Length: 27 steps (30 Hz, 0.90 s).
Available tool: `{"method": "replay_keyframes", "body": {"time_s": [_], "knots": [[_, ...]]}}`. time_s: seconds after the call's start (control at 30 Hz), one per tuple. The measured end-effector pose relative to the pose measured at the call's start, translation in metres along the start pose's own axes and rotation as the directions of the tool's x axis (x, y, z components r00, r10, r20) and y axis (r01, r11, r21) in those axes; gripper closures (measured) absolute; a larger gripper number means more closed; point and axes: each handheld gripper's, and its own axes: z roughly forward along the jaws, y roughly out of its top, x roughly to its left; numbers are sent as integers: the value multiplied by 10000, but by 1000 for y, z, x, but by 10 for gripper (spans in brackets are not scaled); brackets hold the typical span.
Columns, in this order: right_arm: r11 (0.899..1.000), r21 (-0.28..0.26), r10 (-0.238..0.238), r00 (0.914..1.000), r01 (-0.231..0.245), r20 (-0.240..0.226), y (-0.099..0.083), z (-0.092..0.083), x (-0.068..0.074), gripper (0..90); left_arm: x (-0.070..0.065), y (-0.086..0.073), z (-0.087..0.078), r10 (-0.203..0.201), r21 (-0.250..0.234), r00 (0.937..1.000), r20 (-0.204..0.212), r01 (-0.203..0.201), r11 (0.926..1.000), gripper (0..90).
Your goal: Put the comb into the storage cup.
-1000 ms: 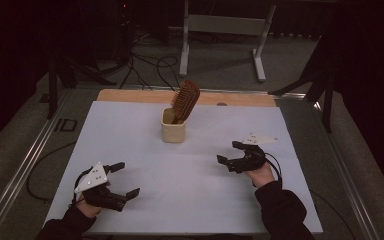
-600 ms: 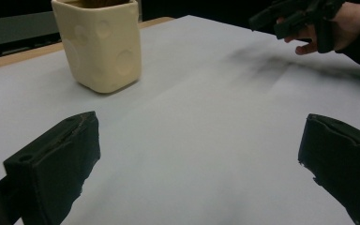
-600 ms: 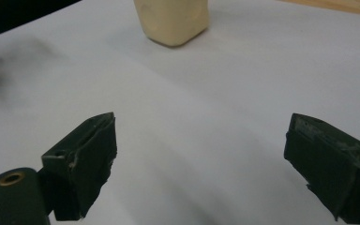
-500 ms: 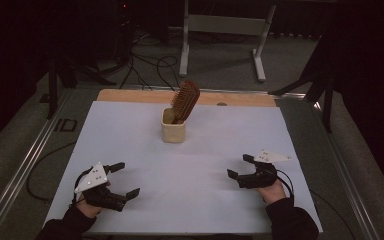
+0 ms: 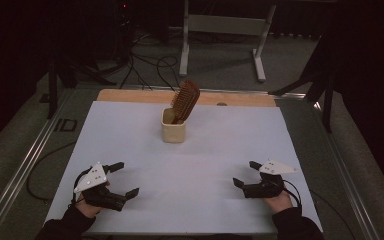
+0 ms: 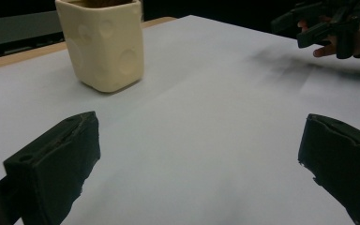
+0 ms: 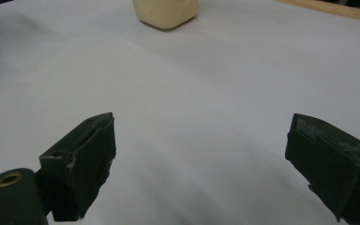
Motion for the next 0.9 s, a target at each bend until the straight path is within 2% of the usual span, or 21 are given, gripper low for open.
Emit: {"method": "replay_keyframes", "body": {"time_s": [0.27,0.5,0.73,0.9], "knots": [[10000,93,-7,9989,2,469,-9,-4,-5,86,0,-1,1,37,73,10000,-52,-37,10000,0],[9999,-66,131,9994,-129,328,-7,2,-7,86,0,-2,2,91,186,9999,-102,-89,9998,1],[10000,70,-24,9997,22,250,-6,4,-5,87,0,-3,2,104,230,9999,-105,-102,9997,1],[10000,57,61,9998,-62,164,-5,3,-2,87,0,-3,1,99,188,9999,-123,-97,9998,1]]}}
